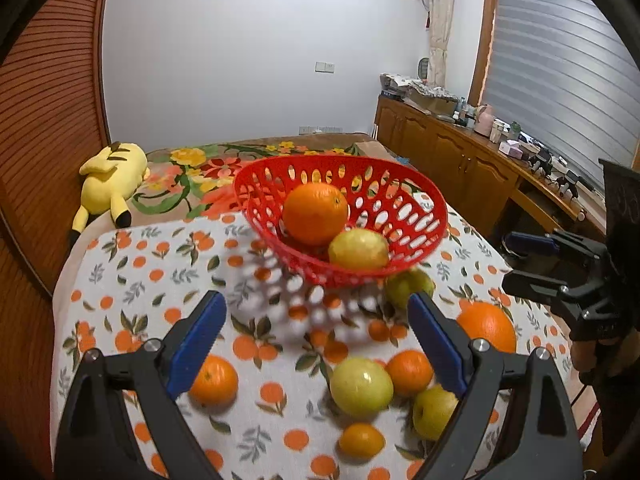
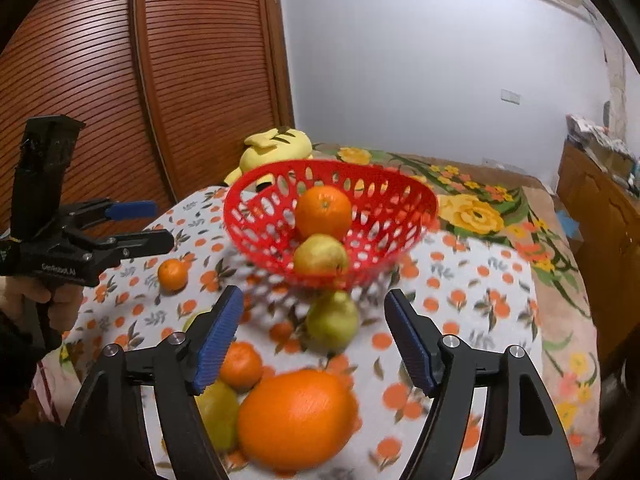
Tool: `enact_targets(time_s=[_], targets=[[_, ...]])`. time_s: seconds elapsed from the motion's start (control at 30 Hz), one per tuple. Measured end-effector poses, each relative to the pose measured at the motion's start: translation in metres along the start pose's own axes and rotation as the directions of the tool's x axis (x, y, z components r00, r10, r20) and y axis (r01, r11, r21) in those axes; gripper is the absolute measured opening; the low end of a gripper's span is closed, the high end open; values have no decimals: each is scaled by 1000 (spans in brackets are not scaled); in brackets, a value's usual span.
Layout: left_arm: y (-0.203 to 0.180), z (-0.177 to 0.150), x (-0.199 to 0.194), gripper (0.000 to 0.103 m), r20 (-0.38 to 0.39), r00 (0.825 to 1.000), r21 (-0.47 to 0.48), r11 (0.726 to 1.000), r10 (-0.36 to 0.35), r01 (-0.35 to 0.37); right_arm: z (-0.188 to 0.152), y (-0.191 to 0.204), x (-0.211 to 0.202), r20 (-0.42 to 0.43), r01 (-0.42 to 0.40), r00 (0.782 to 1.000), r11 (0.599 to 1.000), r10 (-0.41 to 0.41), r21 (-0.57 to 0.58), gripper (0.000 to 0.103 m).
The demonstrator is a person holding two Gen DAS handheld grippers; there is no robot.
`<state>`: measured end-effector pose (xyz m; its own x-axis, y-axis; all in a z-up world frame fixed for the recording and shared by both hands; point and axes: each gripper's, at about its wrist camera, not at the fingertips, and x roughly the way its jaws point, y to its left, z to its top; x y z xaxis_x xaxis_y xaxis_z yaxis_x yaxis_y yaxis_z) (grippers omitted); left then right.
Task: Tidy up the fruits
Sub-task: 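Move both tools back over the remaining fruit on the table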
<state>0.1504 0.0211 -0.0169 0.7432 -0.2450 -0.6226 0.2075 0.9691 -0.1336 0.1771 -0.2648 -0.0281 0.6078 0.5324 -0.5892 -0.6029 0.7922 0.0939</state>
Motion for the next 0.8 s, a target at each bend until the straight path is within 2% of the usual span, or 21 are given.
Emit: enact_targets(time_s=[0.33,0.8], targets=[[-6,-36,-12,93,-4,1000,-19,1000,-8,8,-35,15,-12,11,19,1000,999,-20,30,84],[-7,-74,-5,93,-57,998,-49,999,-14,12,-62,12,13,-38,43,998,996,-40,83,86]])
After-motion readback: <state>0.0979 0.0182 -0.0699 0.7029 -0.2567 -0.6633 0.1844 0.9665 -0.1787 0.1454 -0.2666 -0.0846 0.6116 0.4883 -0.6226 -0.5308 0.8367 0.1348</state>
